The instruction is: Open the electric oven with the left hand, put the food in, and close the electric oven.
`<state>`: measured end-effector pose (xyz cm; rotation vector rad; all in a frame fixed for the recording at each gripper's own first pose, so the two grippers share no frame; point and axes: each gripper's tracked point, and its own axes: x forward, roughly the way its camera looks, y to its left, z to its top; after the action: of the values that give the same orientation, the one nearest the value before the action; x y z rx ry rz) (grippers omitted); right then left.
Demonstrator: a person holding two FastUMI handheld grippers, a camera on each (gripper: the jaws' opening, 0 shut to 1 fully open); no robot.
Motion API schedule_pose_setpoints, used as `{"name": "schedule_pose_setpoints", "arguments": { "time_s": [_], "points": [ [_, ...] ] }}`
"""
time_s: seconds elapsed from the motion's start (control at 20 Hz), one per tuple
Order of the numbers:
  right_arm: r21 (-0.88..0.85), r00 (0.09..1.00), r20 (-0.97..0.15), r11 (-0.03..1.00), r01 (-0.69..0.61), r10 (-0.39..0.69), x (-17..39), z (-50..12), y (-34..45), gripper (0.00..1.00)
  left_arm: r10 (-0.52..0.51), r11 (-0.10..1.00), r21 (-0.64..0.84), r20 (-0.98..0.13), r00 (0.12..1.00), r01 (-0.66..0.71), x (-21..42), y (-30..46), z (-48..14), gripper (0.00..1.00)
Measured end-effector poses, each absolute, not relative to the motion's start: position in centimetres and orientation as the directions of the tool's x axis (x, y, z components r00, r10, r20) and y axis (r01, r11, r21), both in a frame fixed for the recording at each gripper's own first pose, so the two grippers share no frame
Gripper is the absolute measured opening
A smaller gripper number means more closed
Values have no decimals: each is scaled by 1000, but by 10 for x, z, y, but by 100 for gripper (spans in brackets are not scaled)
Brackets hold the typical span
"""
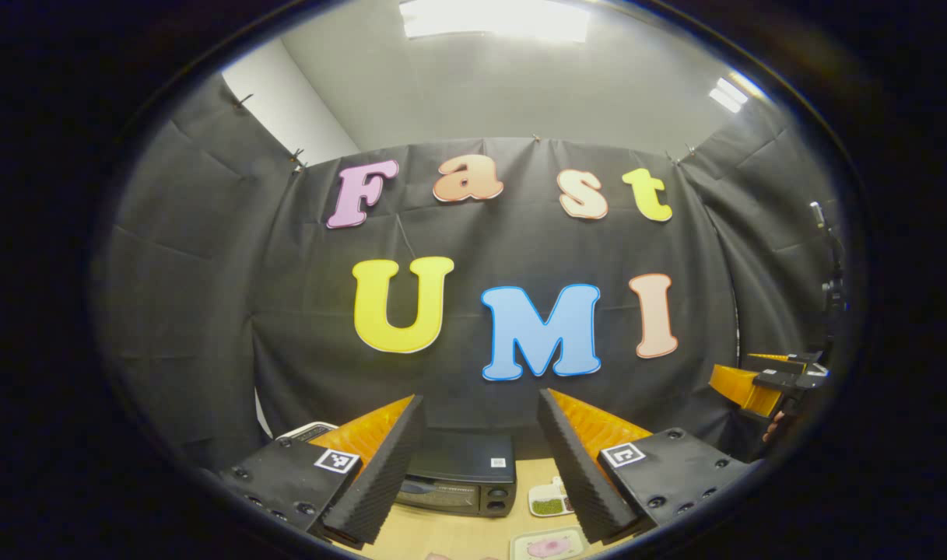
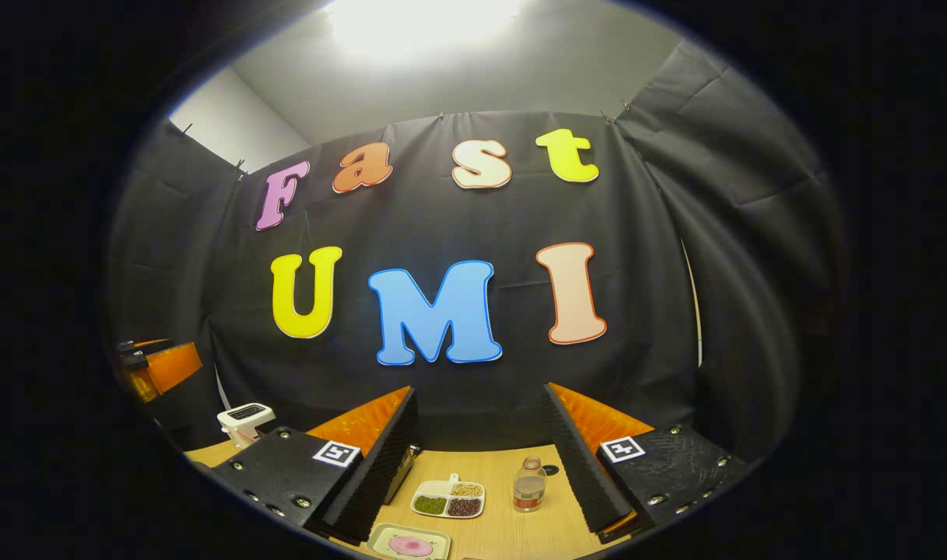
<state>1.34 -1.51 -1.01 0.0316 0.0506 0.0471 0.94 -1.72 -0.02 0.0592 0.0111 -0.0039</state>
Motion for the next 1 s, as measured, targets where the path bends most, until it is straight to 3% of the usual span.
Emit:
{"name": "schedule_pose_setpoints", "arguments": {
  "time_s": [0.05, 0.35, 0.75, 0.8, 0.85, 0.95, 1.0],
  "points": [
    [39, 997, -54, 998, -52, 54, 14, -12, -15, 96, -5, 998, 69, -16, 1000, 6, 10, -17, -2, 97],
    [34, 998, -69, 999, -1, 4, 20, -24, -16, 97, -38, 995, 95, -71, 997, 44, 33, 2, -40, 100],
    [-28, 984, -81, 987, 158, -159, -1, -43, 6, 96, -100, 994, 27, -242, 965, 109, 104, 80, -145, 100],
    [-32, 979, -94, 983, 180, -183, -5, -48, 8, 97, -106, 992, 33, -267, 958, 119, 116, 88, -161, 92],
    [-37, 973, -104, 978, 204, -206, -9, -52, 10, 97, -112, 992, 30, -292, 950, 126, 127, 96, -178, 97],
    [-44, 961, -116, 968, 247, -251, -17, -57, 13, 97, -124, 991, 11, -340, 932, 136, 150, 108, -210, 92],
    [-49, 954, -123, 962, 268, -272, -21, -60, 13, 97, -126, 990, 4, -367, 922, 137, 159, 112, -227, 100]
  ]
}}
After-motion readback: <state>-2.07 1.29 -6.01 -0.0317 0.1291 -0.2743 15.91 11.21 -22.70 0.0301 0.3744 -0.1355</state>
